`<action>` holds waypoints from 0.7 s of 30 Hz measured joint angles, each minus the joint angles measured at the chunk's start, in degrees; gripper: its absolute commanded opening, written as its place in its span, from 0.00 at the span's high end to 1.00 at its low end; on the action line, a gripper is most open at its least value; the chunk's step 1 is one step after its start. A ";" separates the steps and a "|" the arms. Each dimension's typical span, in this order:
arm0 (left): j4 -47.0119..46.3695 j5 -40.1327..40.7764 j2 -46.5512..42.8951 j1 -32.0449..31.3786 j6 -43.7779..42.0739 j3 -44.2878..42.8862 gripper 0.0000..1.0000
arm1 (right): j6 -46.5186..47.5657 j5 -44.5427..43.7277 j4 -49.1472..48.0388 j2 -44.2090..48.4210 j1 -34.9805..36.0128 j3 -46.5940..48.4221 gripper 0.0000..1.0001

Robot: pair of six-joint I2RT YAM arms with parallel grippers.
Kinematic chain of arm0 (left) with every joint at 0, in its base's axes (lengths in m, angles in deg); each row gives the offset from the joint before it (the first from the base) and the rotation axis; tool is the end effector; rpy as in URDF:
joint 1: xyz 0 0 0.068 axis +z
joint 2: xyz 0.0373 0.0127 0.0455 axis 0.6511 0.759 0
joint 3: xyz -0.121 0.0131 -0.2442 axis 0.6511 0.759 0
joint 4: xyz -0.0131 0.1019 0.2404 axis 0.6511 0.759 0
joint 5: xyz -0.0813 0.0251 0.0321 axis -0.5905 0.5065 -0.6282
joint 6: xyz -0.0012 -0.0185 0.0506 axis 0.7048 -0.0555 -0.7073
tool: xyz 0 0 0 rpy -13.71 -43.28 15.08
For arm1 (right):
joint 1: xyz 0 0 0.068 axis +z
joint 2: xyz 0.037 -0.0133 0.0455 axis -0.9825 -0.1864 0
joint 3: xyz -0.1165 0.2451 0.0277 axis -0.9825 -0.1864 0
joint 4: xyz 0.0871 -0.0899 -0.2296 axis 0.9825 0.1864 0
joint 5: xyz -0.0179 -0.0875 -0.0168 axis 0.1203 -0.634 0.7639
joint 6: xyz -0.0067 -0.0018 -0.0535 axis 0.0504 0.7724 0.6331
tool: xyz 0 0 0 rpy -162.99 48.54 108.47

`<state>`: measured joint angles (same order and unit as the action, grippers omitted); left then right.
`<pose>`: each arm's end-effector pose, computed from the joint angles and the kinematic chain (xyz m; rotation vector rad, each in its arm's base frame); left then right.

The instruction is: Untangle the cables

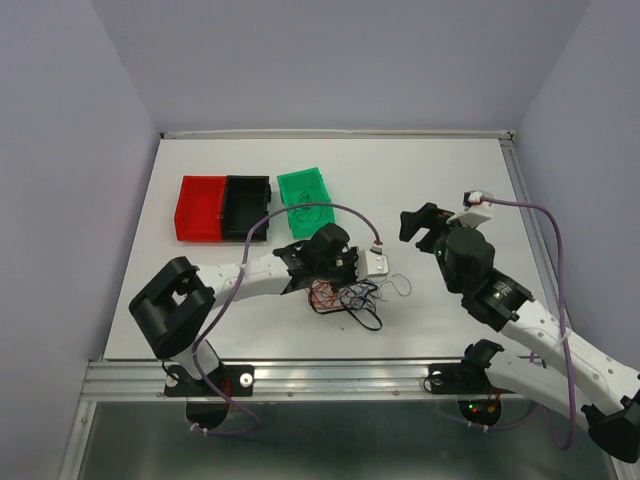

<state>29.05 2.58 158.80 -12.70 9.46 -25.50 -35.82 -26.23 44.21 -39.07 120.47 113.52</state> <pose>0.1935 -0.2822 0.2093 1.6304 1.4360 -0.6291 0.1523 0.1046 0.3219 0.3157 1.6927 0.3620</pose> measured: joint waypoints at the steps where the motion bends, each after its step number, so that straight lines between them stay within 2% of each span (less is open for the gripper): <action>1: 0.63 0.13 -1.01 0.00 -0.07 0.00 1.00 | 0.35 0.85 -0.13 -0.20 0.00 -0.09 0.12; 6: 3.96 1.92 -11.82 0.02 -0.46 -0.42 1.00 | 2.78 10.21 -4.42 -0.83 0.00 -4.28 0.11; 9: 6.73 3.91 -18.60 0.02 -0.66 -3.89 1.00 | 4.20 17.05 -8.26 -0.68 0.00 -8.24 0.09; 12: 10.82 5.88 -22.53 0.04 -0.76 -10.88 1.00 | 5.46 23.96 -13.20 0.85 0.00 -11.93 0.04; 14: 13.14 6.14 -23.74 0.04 -0.66 -15.37 1.00 | 6.27 32.17 -20.15 2.86 0.00 -15.82 0.02; 17: 17.11 5.73 -25.38 0.02 0.11 -22.67 1.00 | 6.82 40.63 -28.13 4.85 0.00 -20.35 0.02; 21: 20.44 4.24 -25.97 0.02 1.73 -30.42 1.00 | 7.48 47.91 -35.12 2.73 0.00 -21.05 0.02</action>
<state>49.48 6.82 132.83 -12.68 11.18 -55.92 -28.34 21.68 9.09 -36.34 120.47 92.47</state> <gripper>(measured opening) 0.036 0.984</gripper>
